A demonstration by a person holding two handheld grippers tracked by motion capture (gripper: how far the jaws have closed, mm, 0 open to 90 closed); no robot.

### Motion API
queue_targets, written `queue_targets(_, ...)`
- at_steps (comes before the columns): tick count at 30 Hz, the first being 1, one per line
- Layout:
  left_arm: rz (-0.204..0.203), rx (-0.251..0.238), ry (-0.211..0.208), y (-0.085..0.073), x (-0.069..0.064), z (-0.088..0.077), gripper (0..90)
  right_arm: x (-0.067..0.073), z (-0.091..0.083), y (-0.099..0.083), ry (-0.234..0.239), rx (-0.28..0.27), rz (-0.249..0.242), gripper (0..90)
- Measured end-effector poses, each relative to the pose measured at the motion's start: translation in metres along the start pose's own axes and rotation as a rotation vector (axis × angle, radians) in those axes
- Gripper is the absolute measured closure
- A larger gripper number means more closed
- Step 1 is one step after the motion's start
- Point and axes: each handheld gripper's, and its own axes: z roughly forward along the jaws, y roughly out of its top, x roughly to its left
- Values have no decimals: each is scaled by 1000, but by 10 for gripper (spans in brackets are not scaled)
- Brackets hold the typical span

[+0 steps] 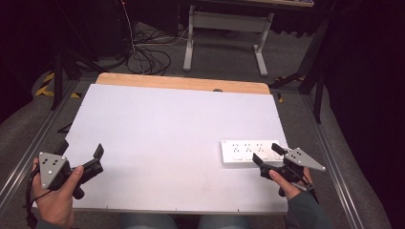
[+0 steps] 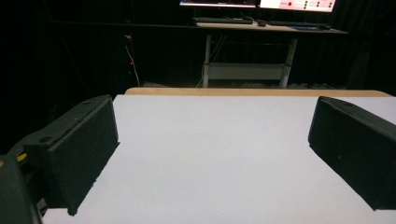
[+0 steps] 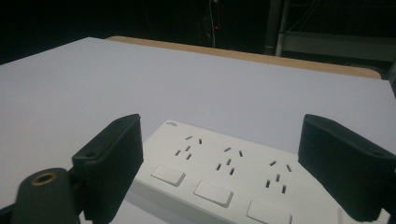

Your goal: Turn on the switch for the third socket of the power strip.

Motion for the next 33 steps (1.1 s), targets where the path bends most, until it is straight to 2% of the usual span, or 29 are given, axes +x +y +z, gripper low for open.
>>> queue_targets(5,12,3,-7,0,-2,2,21,-1,-2,-1,3,0,-4,130)
queue_targets(11,6,2,-8,0,-2,2,22,1,-2,-1,7,0,-16,138)
queue_targets(15,6,4,-9,1,-2,2,21,0,-2,-1,9,3,-10,211)
queue_targets(20,6,4,-8,0,-2,3,21,0,-2,-1,15,7,-15,249)
queue_targets(30,6,2,-10,1,-2,3,21,0,-3,0,27,23,-22,417)
queue_targets(33,5,2,-10,0,-2,3,22,0,-4,0,29,28,-26,495)
